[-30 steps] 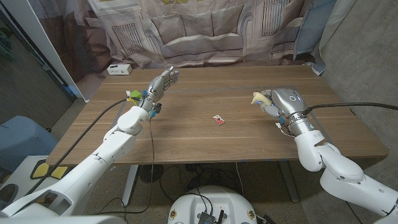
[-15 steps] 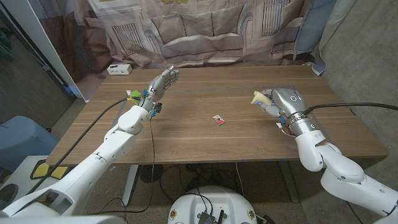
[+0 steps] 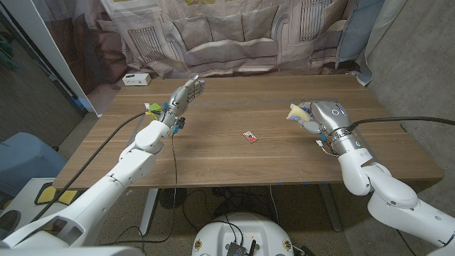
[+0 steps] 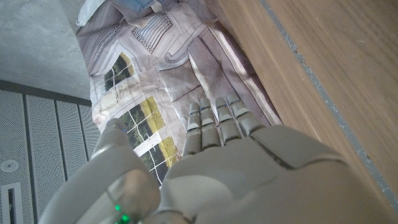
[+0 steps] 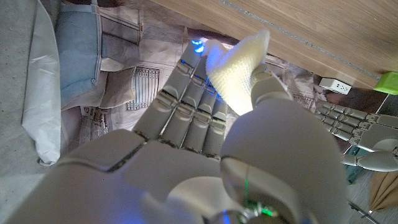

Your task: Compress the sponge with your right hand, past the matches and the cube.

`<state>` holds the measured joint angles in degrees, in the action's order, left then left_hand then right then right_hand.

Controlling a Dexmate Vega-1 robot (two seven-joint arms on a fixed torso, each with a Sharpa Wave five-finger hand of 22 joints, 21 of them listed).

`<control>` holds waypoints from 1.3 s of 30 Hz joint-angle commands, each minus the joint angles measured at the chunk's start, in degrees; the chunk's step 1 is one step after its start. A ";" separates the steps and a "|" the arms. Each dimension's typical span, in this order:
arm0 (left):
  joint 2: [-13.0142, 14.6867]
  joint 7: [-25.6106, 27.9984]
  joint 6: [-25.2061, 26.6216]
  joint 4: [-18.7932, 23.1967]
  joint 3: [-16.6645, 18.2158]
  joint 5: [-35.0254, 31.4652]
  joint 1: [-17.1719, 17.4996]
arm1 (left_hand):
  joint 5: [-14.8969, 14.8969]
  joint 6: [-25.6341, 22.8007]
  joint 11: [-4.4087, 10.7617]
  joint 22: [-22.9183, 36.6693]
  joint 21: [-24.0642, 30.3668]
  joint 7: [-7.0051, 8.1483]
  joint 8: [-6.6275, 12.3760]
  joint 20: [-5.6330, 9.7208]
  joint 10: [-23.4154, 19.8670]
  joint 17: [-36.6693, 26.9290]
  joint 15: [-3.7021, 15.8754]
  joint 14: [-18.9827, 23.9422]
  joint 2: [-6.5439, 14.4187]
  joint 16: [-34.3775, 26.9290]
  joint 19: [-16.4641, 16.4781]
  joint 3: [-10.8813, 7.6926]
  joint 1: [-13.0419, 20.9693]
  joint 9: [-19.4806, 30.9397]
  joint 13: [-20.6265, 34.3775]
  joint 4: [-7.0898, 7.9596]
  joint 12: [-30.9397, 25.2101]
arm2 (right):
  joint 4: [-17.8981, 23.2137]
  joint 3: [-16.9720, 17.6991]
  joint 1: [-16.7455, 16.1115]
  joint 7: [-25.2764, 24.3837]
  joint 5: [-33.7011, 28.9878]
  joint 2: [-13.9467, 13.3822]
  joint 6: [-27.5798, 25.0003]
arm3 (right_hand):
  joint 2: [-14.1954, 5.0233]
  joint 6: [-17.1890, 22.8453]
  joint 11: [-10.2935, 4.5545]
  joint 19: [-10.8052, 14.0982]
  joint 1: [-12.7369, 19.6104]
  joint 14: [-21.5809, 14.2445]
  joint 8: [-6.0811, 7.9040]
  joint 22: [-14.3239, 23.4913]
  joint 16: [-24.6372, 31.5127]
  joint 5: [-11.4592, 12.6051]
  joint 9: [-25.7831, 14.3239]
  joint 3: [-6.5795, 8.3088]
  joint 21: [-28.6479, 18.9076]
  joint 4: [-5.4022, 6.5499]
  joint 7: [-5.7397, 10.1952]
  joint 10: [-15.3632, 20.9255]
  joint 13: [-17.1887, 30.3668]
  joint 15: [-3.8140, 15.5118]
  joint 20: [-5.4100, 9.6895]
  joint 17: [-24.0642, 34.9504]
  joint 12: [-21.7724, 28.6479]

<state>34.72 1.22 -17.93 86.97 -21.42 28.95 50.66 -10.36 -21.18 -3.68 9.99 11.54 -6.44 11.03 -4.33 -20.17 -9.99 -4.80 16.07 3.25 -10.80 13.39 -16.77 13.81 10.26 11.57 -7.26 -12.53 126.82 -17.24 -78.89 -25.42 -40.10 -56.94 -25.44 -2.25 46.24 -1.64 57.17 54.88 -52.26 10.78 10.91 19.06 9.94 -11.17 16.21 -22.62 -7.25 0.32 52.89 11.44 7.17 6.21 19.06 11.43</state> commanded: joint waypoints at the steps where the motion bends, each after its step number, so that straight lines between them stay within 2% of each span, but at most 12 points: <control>1: 0.01 -0.03 0.32 0.15 -0.07 0.10 -0.08 | 0.00 -0.70 -0.17 0.29 -0.14 -0.04 -0.11 -0.24 -0.29 -0.33 -0.05 0.48 0.18 -0.01 0.41 -0.40 0.54 0.14 0.18 -0.03 0.15 | -0.14 0.17 0.01 0.29 -0.12 0.11 0.37 | 0.13 0.03 0.09 -0.16 -0.56 0.32 0.01 0.12 -0.02 0.08 -0.04 -0.19 0.11 -0.12 -0.11 -0.09 0.17 1.87 0.00 0.36 -0.13; 10: -0.25 -0.10 0.34 -0.19 -0.25 0.05 -0.43 | 0.01 -0.66 -0.02 0.29 -0.13 -0.08 -0.14 -0.20 -0.31 -0.33 -0.08 0.49 0.22 -0.01 0.44 -0.43 0.56 0.14 0.18 -0.03 0.15 | -0.45 0.30 -0.03 -0.22 -0.28 0.33 0.61 | -0.19 0.19 -0.38 0.05 -0.01 -0.02 0.19 0.07 0.17 0.22 -0.01 -0.06 -0.03 -0.45 0.17 0.52 0.13 2.07 0.10 0.55 0.21; 19: -0.23 0.50 0.52 0.05 -0.15 -0.20 -0.38 | 0.01 -0.96 -0.06 0.29 -0.12 0.07 -0.04 -0.18 -0.63 -0.32 0.41 0.95 0.26 -0.16 0.48 -0.47 0.60 0.14 0.18 -0.03 0.04 | -0.64 0.22 0.17 -0.61 -0.29 1.04 0.37 | -1.20 1.27 -1.37 2.23 0.41 -4.14 0.69 0.10 2.06 0.27 0.02 -0.03 -1.12 -0.53 1.32 1.40 0.05 3.81 1.22 1.21 0.62; 25: -0.19 0.62 0.57 0.17 -0.09 -0.22 -0.35 | 0.02 -1.14 0.16 0.29 -0.07 0.12 0.01 -0.02 -0.80 -0.31 0.48 1.06 0.26 -0.17 0.62 -0.48 0.63 0.14 0.18 -0.05 -0.01 | -0.99 0.21 0.36 -1.13 -0.17 1.39 0.64 | -1.83 2.40 -1.41 3.28 1.15 -5.95 1.08 0.16 2.72 0.31 0.05 0.23 -1.76 -0.87 1.73 2.61 0.01 4.70 1.81 1.42 1.06; 26: -0.19 0.66 0.60 0.19 -0.09 -0.24 -0.36 | 0.02 -1.18 0.20 0.29 -0.07 0.10 0.02 -0.09 -0.76 -0.31 0.44 1.06 0.26 -0.16 0.63 -0.49 0.63 0.14 0.18 -0.05 0.01 | -1.01 0.18 0.41 -1.16 -0.21 1.45 0.57 | -1.98 2.47 -1.90 3.36 1.42 -6.19 1.10 0.17 2.80 0.34 0.05 0.35 -1.84 -1.00 1.71 2.81 0.01 4.89 1.88 1.47 1.12; 32: -0.19 0.56 0.59 0.10 -0.09 -0.22 -0.48 | 0.03 -1.30 0.21 0.29 -0.06 0.09 0.03 -0.02 -0.85 -0.31 0.49 1.14 0.25 -0.16 0.69 -0.49 0.64 0.14 0.18 -0.06 -0.01 | -1.19 -0.16 0.70 -1.66 -0.73 2.01 0.03 | -3.04 3.07 -2.27 3.24 3.49 -7.00 1.22 0.27 3.15 0.48 0.07 1.15 -2.10 -1.84 2.07 3.02 -0.01 5.29 2.05 1.85 1.11; 35: -0.19 0.64 0.67 0.10 -0.04 -0.18 -0.50 | 0.03 -1.28 0.12 0.28 -0.06 0.05 0.01 -0.12 -0.83 -0.31 0.46 1.11 0.25 -0.13 0.70 -0.50 0.65 0.14 0.18 -0.06 0.01 | -1.17 -0.37 0.84 -1.75 -1.08 2.22 -0.39 | -3.51 3.66 -3.12 3.76 4.37 -7.92 1.36 0.34 3.49 0.46 0.08 1.44 -2.53 -2.04 2.50 3.95 -0.01 5.36 2.39 2.03 1.42; 36: -0.17 0.65 0.69 0.07 -0.02 -0.18 -0.51 | 0.04 -1.26 0.13 0.28 -0.06 0.04 -0.01 -0.14 -0.85 -0.31 0.45 1.10 0.25 -0.12 0.71 -0.51 0.66 0.14 0.18 -0.06 0.00 | -0.89 -0.80 1.10 -1.24 -1.80 2.53 -1.60 | -3.63 3.78 -2.77 4.00 4.62 -8.11 1.37 0.37 3.51 0.45 0.08 1.52 -2.72 -2.08 2.61 4.33 0.00 5.33 2.43 2.04 1.55; 39: -0.18 0.51 0.63 -0.04 -0.02 -0.08 -0.53 | 0.04 -1.32 0.04 0.29 -0.06 0.12 0.01 -0.11 -0.89 -0.30 0.55 1.15 0.24 -0.13 0.71 -0.51 0.66 0.14 0.17 -0.06 -0.01 | -0.78 -1.03 1.31 -1.05 -2.07 2.76 -2.27 | -4.44 4.89 -4.04 4.54 5.72 -9.42 1.68 0.45 3.74 0.51 0.08 2.08 -3.22 -2.24 3.39 4.98 -0.01 5.69 2.92 1.98 1.70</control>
<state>34.53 1.76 -17.36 87.01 -21.57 28.82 50.25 -10.37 -22.02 -3.58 9.98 11.54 -6.23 11.03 -4.38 -20.70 -9.99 -4.11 16.76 3.55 -10.80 13.75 -16.77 14.12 10.26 11.57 -7.26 -12.53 125.85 -17.31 -78.28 -26.62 -40.75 -55.20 -25.25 -5.97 50.03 -4.88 60.94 58.94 -60.51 11.90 11.08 22.28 10.18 -10.90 17.74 -25.32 -9.27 3.37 57.21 11.44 10.05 8.91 20.92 12.78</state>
